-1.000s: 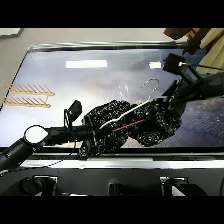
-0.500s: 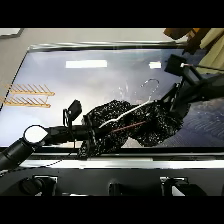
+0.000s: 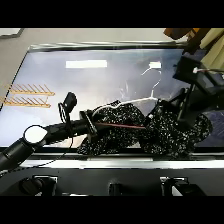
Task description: Fold the clothes and pants, and hang the long-sleeved shirts on hangers.
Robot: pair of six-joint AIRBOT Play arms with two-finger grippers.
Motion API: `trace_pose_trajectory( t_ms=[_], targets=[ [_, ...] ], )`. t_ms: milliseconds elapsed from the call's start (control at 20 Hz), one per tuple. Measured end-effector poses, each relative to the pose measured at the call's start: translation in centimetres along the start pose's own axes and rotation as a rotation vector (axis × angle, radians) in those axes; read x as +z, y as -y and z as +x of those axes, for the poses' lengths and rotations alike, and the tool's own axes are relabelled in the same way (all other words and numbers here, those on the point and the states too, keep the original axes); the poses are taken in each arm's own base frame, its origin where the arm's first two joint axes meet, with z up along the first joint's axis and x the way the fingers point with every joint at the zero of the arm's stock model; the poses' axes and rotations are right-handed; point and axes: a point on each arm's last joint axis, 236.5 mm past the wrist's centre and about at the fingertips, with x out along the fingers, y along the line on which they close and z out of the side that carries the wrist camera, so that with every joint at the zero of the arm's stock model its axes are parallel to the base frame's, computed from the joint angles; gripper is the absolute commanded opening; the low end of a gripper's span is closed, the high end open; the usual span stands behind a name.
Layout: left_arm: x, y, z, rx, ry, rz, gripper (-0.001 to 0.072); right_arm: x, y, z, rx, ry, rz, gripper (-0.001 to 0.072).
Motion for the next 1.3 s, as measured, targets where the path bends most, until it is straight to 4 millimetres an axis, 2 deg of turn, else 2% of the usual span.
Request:
trace_pose_trajectory(
  t_ms=[200,400,500,600,700,850,950,1100,1200,1300],
  targets=[
    [1.0,-2.2,-0.2,0.085,0.046,-0.072,0.0622,-0.4,0.1,-1.0,-0.047,-0.015,0.001,0.0032],
    [2.4,-7.4,-1.7,0.223,0.143,-0.379,0.062,-0.8,0.3,-1.4,-0.068,-0.033,-0.001,0.0033],
    [1.9,-9.7,-2.2,0.258,0.158,-0.537,0.0616,-0.6,0.2,-1.4,-0.066,-0.025,0.001,0.0033],
    [0.2,-10.8,-1.6,0.252,0.118,-0.67,0.0615,-0.6,0.3,-1.4,-0.069,-0.026,0.001,0.0033],
    [-2.4,-10.6,-0.2,0.225,0.036,-0.765,0.0615,-0.8,0.3,-1.4,-0.072,-0.033,-0.001,0.0033],
    [-6.2,-8.6,2.3,0.178,-0.099,-0.838,0.0614,-1.4,0.6,-1.5,-0.083,-0.058,-0.002,0.0033],
    [-7.7,-7.3,3.4,0.159,-0.151,-0.849,0.0614,-1.7,0.8,-1.5,-0.093,-0.07,-0.001,0.0033],
    [-7.7,-6.7,3.4,0.15,-0.159,-0.841,0.0614,-1.9,1.2,-1.6,-0.112,-0.08,0.014,0.0033],
    [-6.4,-7.5,2.2,0.156,-0.126,-0.831,0.0614,-1.9,1.5,-1.6,-0.123,-0.076,0.023,0.0033],
    [-4.5,-9.0,0.2,0.174,-0.068,-0.821,0.0614,-1.7,1.6,-1.6,-0.129,-0.071,0.025,0.0033]
  ],
)
